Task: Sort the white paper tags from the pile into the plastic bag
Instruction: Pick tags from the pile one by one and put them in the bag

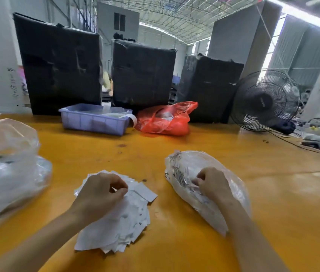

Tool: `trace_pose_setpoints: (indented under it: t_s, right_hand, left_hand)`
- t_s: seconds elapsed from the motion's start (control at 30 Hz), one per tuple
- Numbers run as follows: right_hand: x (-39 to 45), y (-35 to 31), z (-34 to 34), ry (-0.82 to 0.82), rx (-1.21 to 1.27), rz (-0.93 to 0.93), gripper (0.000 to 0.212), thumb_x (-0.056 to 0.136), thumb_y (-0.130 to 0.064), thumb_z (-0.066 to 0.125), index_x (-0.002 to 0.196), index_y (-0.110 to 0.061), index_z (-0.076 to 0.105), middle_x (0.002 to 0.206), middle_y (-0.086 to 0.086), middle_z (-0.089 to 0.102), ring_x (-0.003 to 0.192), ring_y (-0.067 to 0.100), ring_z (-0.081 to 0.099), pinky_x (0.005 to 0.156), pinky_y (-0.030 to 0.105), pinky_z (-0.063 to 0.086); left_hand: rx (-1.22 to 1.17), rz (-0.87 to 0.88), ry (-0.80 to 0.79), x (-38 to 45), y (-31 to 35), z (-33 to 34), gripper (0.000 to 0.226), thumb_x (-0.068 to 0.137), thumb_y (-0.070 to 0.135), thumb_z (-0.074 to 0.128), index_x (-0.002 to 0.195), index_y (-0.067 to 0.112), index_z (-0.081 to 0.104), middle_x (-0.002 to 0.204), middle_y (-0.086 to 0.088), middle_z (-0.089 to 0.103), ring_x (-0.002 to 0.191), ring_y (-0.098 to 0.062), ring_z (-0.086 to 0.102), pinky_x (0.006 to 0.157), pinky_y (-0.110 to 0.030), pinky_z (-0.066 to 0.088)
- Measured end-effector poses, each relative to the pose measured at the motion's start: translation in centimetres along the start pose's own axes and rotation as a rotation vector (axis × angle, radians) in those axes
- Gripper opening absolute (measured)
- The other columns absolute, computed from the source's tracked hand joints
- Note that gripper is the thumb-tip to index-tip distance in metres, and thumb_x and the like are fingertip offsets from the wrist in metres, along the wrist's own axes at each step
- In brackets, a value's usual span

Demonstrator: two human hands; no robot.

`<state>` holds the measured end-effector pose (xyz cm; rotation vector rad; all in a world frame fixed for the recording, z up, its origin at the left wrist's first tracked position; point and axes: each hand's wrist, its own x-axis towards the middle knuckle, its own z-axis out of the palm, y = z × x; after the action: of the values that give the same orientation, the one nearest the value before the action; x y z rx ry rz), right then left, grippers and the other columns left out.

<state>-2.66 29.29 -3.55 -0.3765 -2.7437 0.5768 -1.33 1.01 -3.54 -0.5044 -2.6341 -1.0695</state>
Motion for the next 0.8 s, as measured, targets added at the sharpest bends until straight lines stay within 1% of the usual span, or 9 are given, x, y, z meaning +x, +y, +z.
trace_pose_setpoints:
  t_s: [0.07,0.13,0.2,0.3,0.43,0.53,0.67,0.73,0.8]
  right_hand:
    - [0.0,0.1,0.0,-0.03,-0.07,0.013,0.024,0.082,-0.03,0.071,0.07,-0.011,0.063,0.074,0.006,0.058,0.074,0.022,0.055,0.061,0.03,0.04]
    - [0.0,0.2,0.2,-0.041,-0.071,0.025,0.026,0.083,-0.023,0.071,0.063,-0.009,0.061,0.067,0.006,0.057,0.066,0.021,0.056,0.057,0.029,0.042]
    - [0.0,0.3,0.4,-0.002,-0.063,0.025,0.012,0.086,-0.014,0.067,0.077,-0.006,0.07,0.08,0.007,0.068,0.076,0.021,0.064,0.064,0.03,0.05]
    - [0.1,0.3,0.4,0.05,-0.026,0.023,0.012,0.09,-0.013,0.06,0.083,-0.005,0.067,0.091,0.008,0.068,0.081,0.02,0.062,0.065,0.028,0.045]
    - [0.4,0.1,-0.3,0.149,0.139,0.038,0.02,0.091,-0.012,0.058,0.072,-0.006,0.06,0.087,0.01,0.066,0.082,0.023,0.059,0.066,0.027,0.041]
    - [0.3,-0.4,-0.3,0.14,0.107,0.034,0.02,0.09,-0.006,0.053,0.075,0.004,0.062,0.086,0.014,0.066,0.08,0.026,0.059,0.066,0.033,0.046]
    - [-0.2,-0.9,-0.3,0.156,0.044,0.004,0.019,0.085,-0.002,0.049,0.072,0.006,0.062,0.084,0.019,0.068,0.078,0.031,0.063,0.063,0.039,0.05]
    - [-0.2,-1.1,-0.6,0.166,0.031,-0.011,0.016,0.081,0.0,0.053,0.074,0.003,0.066,0.085,0.015,0.07,0.08,0.028,0.065,0.063,0.036,0.052]
    - [-0.4,-1.2,-0.7,0.174,0.023,-0.016,0.015,0.081,0.0,0.056,0.077,-0.005,0.069,0.088,0.009,0.07,0.084,0.023,0.064,0.064,0.028,0.047]
  left_hand:
    - [-0.016,-0.001,0.001,-0.2,-0.1,0.2,0.02,0.081,0.011,0.069,0.069,0.027,0.068,0.071,0.016,0.066,0.067,0.006,0.058,0.061,-0.006,0.04]
    - [-0.02,0.001,-0.005,-0.4,0.0,0.5,0.018,0.081,0.01,0.068,0.07,0.025,0.069,0.072,0.014,0.067,0.068,0.004,0.058,0.063,-0.008,0.042]
    - [-0.029,-0.001,-0.009,-0.5,0.1,0.7,0.018,0.081,0.01,0.067,0.07,0.024,0.069,0.072,0.012,0.067,0.068,0.002,0.059,0.063,-0.008,0.043]
    - [-0.058,-0.007,-0.004,-0.6,0.1,0.8,0.019,0.081,0.009,0.067,0.07,0.024,0.069,0.071,0.012,0.067,0.067,0.004,0.06,0.062,-0.007,0.042]
    - [-0.085,-0.005,0.029,-0.5,0.1,0.6,0.015,0.083,0.01,0.069,0.074,0.021,0.071,0.071,0.012,0.067,0.069,0.008,0.059,0.063,-0.007,0.043]
    - [-0.091,-0.005,0.054,-0.5,0.2,0.4,0.013,0.083,0.01,0.069,0.076,0.021,0.071,0.072,0.013,0.067,0.068,0.003,0.061,0.063,-0.007,0.043]
    - [-0.116,-0.002,0.061,-0.5,0.2,0.4,0.014,0.083,0.008,0.069,0.076,0.021,0.072,0.071,0.013,0.067,0.068,0.007,0.061,0.062,-0.007,0.044]
    - [-0.123,0.0,0.063,-0.5,0.3,0.5,0.014,0.083,0.007,0.069,0.076,0.02,0.072,0.071,0.013,0.067,0.069,0.008,0.06,0.062,-0.007,0.043]
    - [-0.119,0.003,0.068,-0.5,0.3,0.4,0.014,0.083,0.007,0.068,0.077,0.019,0.072,0.071,0.015,0.066,0.068,0.007,0.06,0.061,-0.006,0.043]
